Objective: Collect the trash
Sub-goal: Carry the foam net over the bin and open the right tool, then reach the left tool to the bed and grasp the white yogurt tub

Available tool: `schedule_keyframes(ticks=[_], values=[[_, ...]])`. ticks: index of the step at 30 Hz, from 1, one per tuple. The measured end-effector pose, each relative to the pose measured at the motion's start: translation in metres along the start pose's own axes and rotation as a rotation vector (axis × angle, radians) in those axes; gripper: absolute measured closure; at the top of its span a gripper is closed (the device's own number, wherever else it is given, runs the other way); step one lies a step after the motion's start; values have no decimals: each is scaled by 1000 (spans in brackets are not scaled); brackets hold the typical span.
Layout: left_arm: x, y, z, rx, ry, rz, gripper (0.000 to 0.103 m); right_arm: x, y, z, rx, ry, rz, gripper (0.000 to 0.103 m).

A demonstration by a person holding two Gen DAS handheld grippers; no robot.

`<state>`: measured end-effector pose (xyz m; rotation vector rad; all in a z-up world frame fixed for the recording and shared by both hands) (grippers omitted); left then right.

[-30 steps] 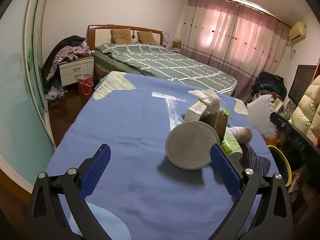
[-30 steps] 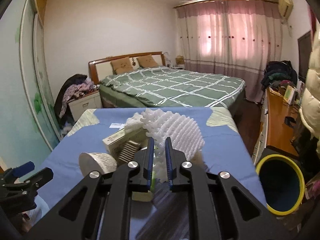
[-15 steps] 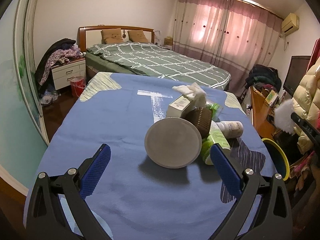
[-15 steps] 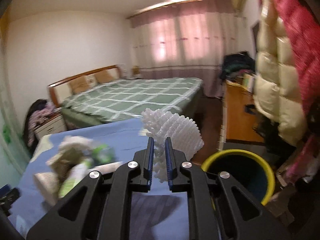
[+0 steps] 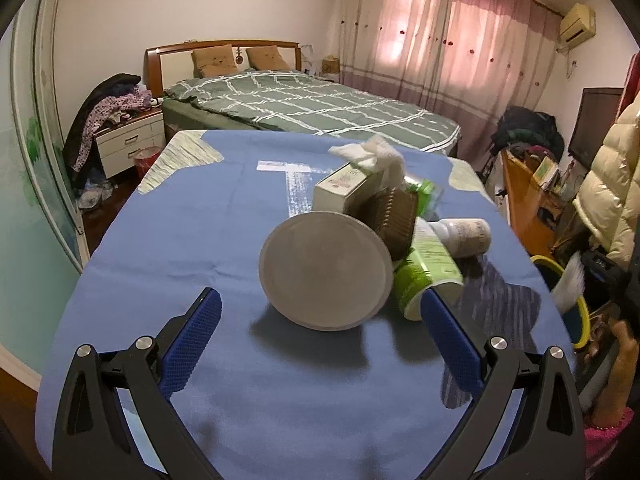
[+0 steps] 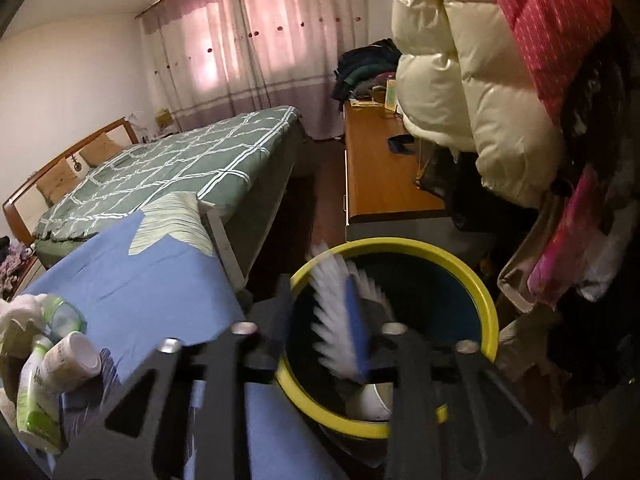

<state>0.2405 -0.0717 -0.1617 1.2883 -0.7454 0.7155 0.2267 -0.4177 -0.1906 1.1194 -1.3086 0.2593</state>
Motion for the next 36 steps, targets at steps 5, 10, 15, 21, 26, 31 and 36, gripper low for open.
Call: schedule_keyframes(ticks=[5, 10, 15, 21, 26, 31, 36], values=[[-10, -16, 5, -32, 7, -55, 5, -1, 0, -4, 4, 10, 25, 54], [-21, -36, 14, -11, -39, -91, 5, -5, -2, -9, 14, 17, 12, 54], [-29, -59, 19, 38, -78, -130, 5, -4, -4, -7, 22, 7, 9, 53], [-23, -69, 1, 136, -85, -131, 5, -4, -3, -12, 43, 12, 13, 52], [-8, -49, -24, 194, -80, -79, 5, -3, -2, -11, 58, -2, 12, 51], [7, -32, -44, 246, -78, -38, 5, -3, 0, -13, 71, -7, 15, 50], [9, -26, -39, 189, -58, -50, 5, -2, 0, -12, 73, -16, 17, 50]])
Point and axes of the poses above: each gripper's, at about its wrist camera, not at the fingertips, and y roughly against the way its jaws point, z to its right, x to its top, the point moved 9 cm from there along -y, roughly the way its jaws point, and after that the axes turned 6 degrees about z, right-handed, at the moved point
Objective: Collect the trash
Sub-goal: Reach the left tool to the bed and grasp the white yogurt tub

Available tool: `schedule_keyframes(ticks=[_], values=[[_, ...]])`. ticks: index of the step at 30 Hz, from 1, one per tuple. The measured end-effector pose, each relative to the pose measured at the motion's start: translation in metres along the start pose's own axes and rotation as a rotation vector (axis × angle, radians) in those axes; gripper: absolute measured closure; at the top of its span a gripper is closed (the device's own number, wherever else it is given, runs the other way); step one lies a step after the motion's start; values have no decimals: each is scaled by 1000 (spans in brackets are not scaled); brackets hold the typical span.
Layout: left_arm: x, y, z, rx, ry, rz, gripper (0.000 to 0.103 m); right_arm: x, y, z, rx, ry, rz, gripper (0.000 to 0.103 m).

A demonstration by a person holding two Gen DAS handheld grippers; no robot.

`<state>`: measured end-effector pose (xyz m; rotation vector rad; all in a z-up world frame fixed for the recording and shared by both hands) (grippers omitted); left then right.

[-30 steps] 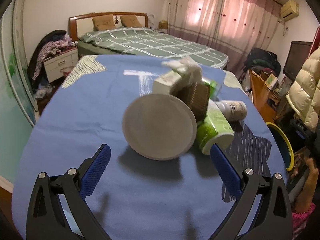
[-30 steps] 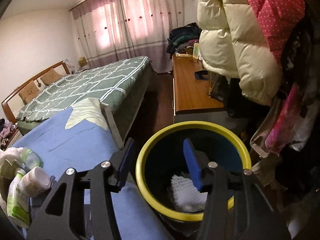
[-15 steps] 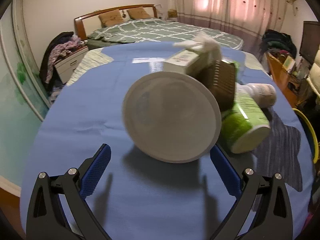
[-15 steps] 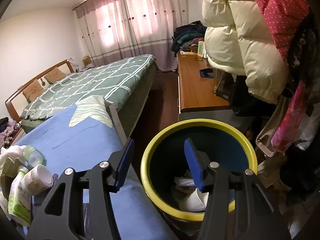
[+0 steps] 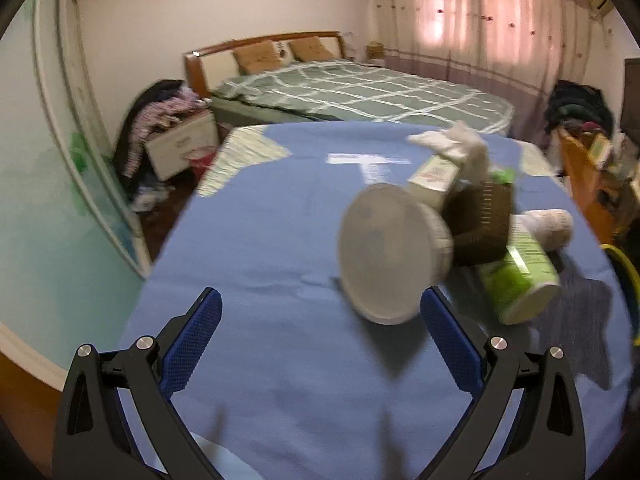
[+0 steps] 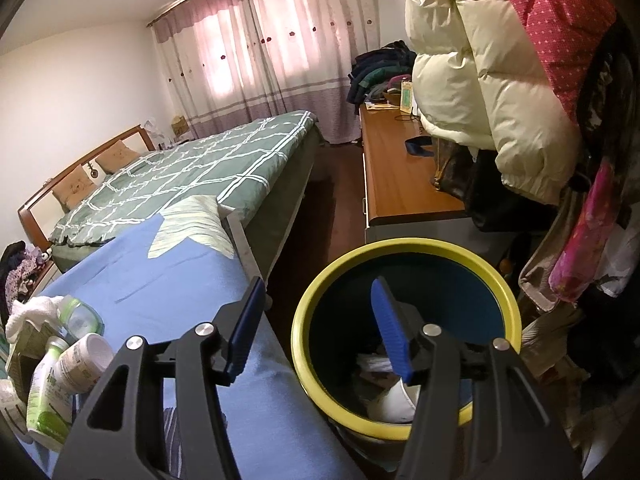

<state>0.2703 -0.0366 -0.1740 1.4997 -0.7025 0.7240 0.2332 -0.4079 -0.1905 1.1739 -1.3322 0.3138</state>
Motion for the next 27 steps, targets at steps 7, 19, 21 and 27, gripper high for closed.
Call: schedule_keyframes(ticks=[7, 19, 21, 27], values=[[-1, 4, 38, -111, -13, 7, 6, 2, 3, -1, 11, -5, 10, 50], [11, -31, 48, 34, -66, 20, 9, 2, 1, -10, 10, 31, 11, 49], [12, -37, 53, 51, -73, 16, 9, 2, 0, -11, 7, 39, 13, 49], [11, -46, 64, 101, -85, 11, 9, 1, -3, -17, 13, 61, 0, 48]])
Point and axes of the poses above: each gripper's, at about its wrist camera, not at the fingertips, and y roughly against the way its jaws point, z to its right, x to its top, the point moved 9 cm from there along -y, roughly the way its jaws point, and after that the axes turned 6 degrees about z, right-handed, at the moved point
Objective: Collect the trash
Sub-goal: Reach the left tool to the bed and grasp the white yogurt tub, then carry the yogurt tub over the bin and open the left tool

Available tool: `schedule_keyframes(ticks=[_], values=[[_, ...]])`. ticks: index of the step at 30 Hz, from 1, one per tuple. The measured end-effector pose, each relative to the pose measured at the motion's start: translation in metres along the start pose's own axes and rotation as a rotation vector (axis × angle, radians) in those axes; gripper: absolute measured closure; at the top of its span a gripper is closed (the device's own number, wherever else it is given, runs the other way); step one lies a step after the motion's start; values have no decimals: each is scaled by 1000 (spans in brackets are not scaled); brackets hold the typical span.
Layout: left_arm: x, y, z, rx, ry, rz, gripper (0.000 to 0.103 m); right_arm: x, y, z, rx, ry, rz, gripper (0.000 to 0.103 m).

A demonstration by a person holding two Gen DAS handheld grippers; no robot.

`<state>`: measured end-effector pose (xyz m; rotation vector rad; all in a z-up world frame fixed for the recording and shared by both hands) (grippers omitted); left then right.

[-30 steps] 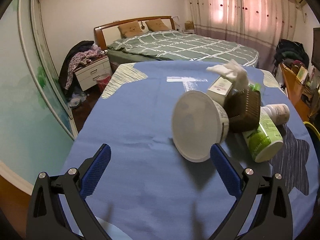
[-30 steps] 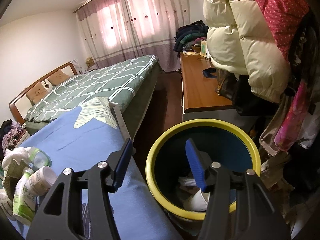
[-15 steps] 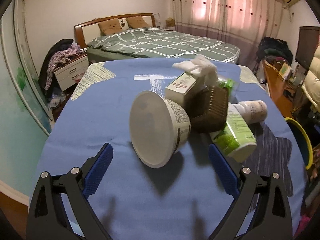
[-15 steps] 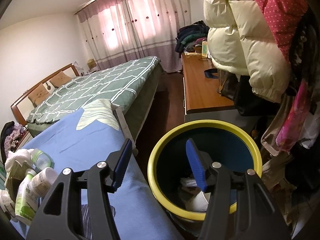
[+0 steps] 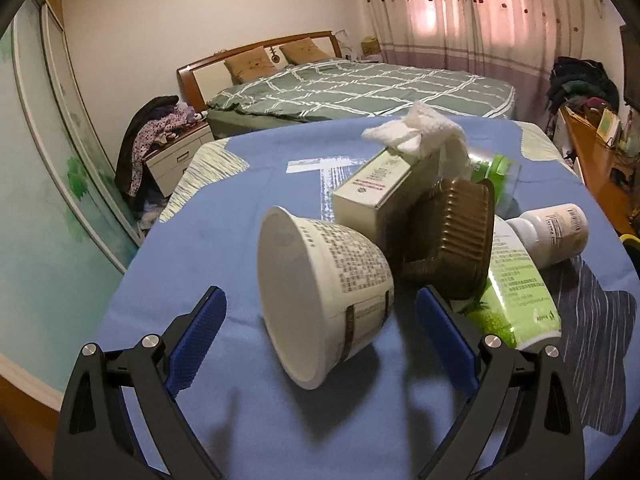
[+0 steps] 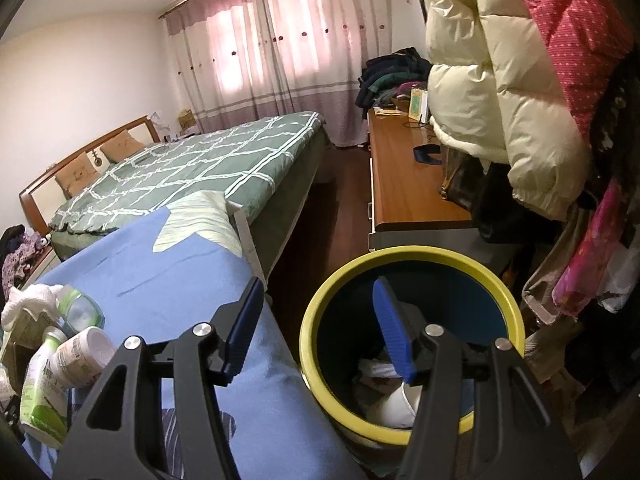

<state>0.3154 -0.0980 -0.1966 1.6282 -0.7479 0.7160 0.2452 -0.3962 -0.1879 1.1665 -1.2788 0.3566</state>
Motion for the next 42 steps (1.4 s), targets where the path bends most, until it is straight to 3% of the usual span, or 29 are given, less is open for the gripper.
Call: schedule_keyframes(ticks=[4, 8, 10, 12, 16, 17, 21, 25, 32, 39, 41, 42], values=[[-4, -9, 8, 0, -1, -22, 26, -1, 1, -1, 22, -4, -3, 45], [-6, -15, 4, 10, 9, -29, 31, 0, 4, -1, 57, -30, -4, 43], [-7, -16, 3, 4, 1, -33, 42, 1, 6, 1, 72, -45, 0, 42], [-9, -16, -2, -19, -3, -43, 44, 1, 7, 0, 89, -55, -4, 41], [-15, -9, -27, -29, -14, -55, 44, 0, 9, -2, 116, -63, -7, 41], [-17, -6, -33, -43, -2, -55, 41, 0, 10, -4, 120, -61, -7, 41], [-18, 5, -52, -36, 7, -38, 15, 1, 12, -7, 131, -60, -4, 40], [-17, 5, -40, -49, -25, -3, 11, 1, 12, -7, 126, -59, -5, 40], [0, -7, -25, -40, -260, 69, 9, -2, 11, -11, 113, -34, -12, 40], [8, -19, -15, -163, -499, 75, 7, -2, 8, -8, 97, -30, -21, 40], [5, -24, -12, -192, -506, 47, 11, -3, 8, -9, 93, -26, -24, 40], [3, -26, -12, -203, -507, 35, 20, -3, 7, -9, 92, -24, -25, 40]])
Point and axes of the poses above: each gripper's, at about its wrist camera, not at the fingertips, and y roughly against the way its jaws point, z to its right, x to its top, the point moved 9 cm from there along -y, roughly the way its jaws point, and after that the axes turned 6 degrees about z, right-handed, at the moved point
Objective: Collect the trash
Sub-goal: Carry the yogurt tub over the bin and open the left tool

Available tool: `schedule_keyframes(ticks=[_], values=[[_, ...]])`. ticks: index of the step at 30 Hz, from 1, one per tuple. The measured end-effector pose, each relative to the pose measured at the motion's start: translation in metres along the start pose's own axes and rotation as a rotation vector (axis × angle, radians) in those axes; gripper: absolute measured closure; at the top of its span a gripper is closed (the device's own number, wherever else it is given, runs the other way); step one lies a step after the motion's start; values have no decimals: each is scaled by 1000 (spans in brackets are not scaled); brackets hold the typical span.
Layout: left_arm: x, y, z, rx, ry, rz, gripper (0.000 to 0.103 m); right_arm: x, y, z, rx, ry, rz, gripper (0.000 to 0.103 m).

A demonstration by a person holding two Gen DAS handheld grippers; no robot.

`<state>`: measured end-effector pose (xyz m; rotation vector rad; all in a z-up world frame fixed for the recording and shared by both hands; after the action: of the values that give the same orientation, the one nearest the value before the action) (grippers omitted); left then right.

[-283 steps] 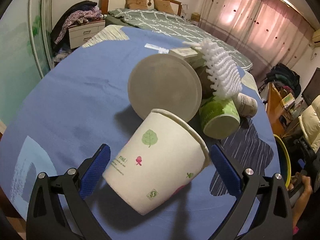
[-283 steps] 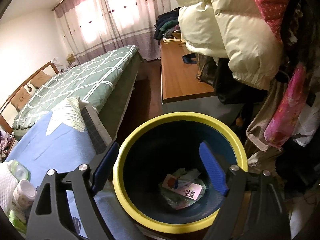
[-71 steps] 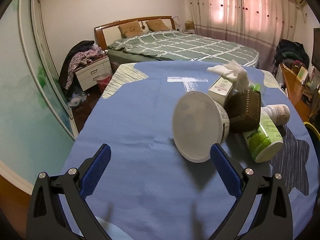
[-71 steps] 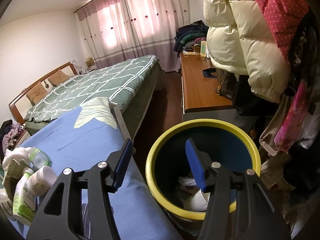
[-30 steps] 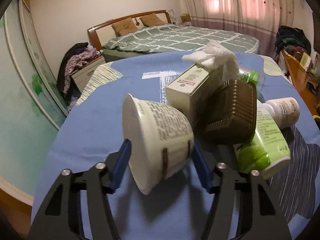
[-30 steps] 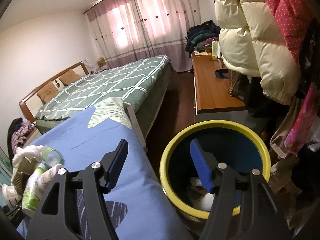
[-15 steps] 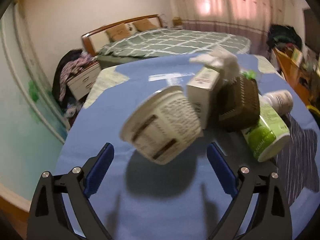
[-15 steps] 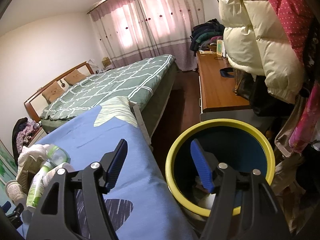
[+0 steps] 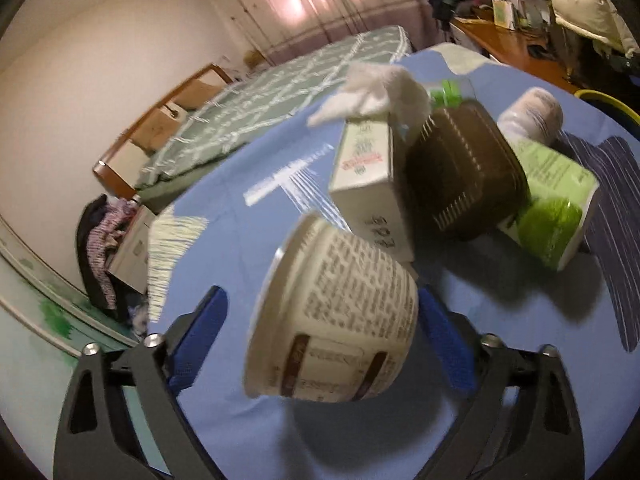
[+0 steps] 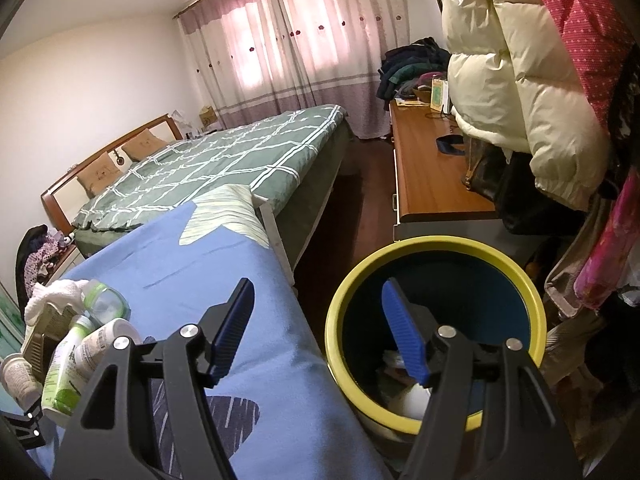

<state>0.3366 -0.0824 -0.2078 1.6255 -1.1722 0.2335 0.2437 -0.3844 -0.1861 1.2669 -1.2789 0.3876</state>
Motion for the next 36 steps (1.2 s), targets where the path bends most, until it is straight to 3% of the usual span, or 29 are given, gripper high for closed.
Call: schedule_keyframes(ticks=[1, 4, 6, 9, 17, 23, 31, 36], values=[[-2, -2, 1, -9, -3, -7, 31, -1, 0, 0, 0, 2, -1, 40], [-2, -2, 1, -39, 9, -8, 52, -1, -1, -2, 4, 6, -2, 40], [0, 3, 0, -48, 17, 10, 52, -2, -1, -3, 9, 9, -3, 40], [5, 14, -1, -48, 14, 29, 66, -2, 0, -4, 15, 11, -1, 40], [23, 54, 16, -82, -11, 67, 66, 0, 8, -3, 38, 0, 14, 40], [55, 88, 61, -148, -56, 112, 66, 10, 28, 13, 32, 17, 46, 40], [128, 123, 156, -346, -112, 198, 66, 20, 68, 78, -50, -2, 93, 40], [175, 132, 238, -455, -195, 248, 66, 17, 85, 116, -105, -14, 101, 40]])
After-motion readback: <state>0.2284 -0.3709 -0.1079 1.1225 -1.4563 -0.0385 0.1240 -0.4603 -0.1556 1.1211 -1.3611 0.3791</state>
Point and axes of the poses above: each gripper's, at about its wrist camera, not at the fingertips, and y roughly against the way its jaws point, z to its right, x to its top, the point moved 9 cm from there along -y, roughly the way its jaws point, and after that the axes turned 6 degrees about z, right-handed, at the moved point
